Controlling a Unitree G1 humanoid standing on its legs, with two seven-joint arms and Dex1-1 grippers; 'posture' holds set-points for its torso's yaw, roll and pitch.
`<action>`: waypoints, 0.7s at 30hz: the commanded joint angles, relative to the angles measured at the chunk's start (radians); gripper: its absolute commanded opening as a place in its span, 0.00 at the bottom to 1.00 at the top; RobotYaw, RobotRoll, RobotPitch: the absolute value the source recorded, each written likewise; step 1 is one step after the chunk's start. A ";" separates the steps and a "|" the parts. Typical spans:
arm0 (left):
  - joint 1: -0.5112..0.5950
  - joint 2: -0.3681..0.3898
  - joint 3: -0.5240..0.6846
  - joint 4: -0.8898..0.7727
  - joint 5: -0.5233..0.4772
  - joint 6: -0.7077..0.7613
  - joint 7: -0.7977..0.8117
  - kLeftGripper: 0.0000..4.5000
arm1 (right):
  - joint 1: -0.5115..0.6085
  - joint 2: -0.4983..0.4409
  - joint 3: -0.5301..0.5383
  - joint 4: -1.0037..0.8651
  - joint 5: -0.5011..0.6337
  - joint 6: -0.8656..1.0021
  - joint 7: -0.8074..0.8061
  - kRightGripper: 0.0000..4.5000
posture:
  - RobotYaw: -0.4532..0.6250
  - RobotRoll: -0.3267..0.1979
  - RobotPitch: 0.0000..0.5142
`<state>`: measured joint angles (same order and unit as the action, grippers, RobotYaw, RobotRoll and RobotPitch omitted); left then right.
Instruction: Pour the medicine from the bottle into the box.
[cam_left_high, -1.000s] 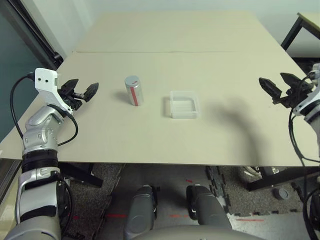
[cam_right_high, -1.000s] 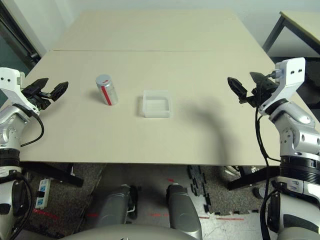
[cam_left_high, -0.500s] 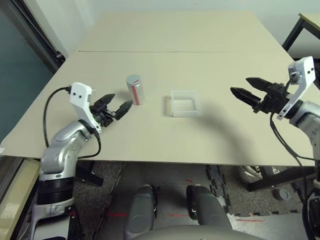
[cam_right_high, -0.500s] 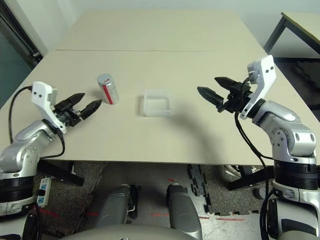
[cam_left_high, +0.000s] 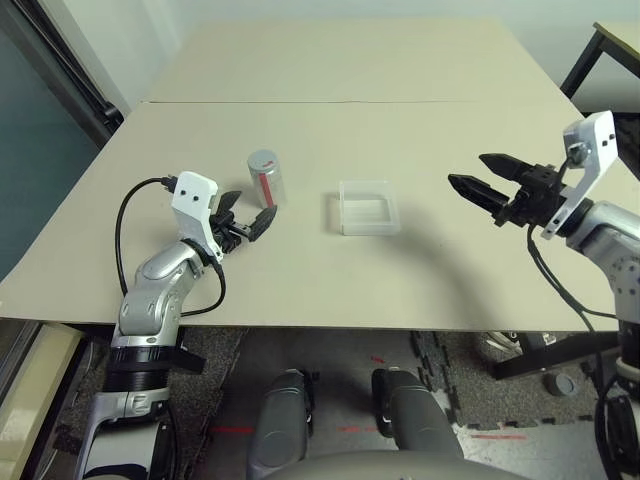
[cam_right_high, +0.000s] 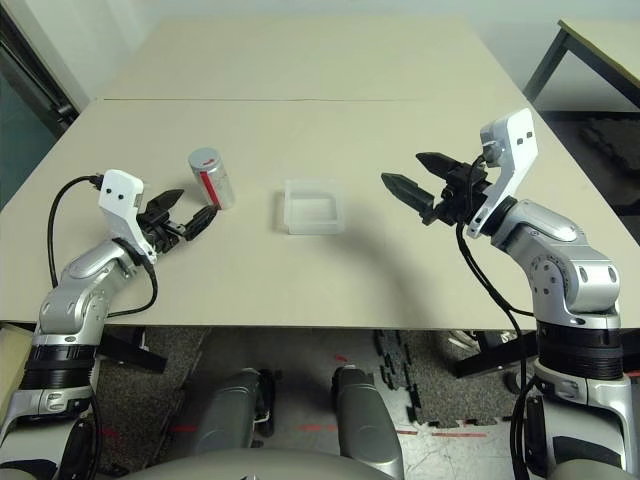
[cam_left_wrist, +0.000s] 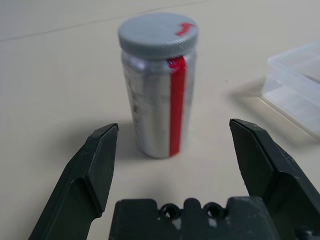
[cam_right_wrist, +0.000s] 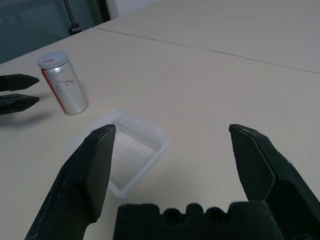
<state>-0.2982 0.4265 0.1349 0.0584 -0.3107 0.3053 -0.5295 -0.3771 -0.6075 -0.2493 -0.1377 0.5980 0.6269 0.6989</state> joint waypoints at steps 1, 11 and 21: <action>-0.006 -0.014 -0.009 0.030 0.023 -0.030 0.010 0.99 | -0.010 0.005 0.006 0.010 -0.002 -0.011 0.002 1.00 | 0.37 0.62 0.23; -0.043 -0.039 -0.010 0.112 0.058 -0.099 0.030 0.99 | -0.023 0.011 0.011 0.026 -0.007 -0.025 0.003 1.00 | 0.37 0.62 0.21; -0.084 -0.059 -0.023 0.190 0.087 -0.157 0.021 0.99 | -0.024 0.019 0.009 0.028 -0.009 -0.029 0.002 1.00 | 0.37 0.62 0.20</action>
<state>-0.3698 0.3712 0.1271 0.2258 -0.2380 0.1662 -0.5025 -0.4030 -0.5901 -0.2471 -0.1146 0.5912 0.6048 0.6992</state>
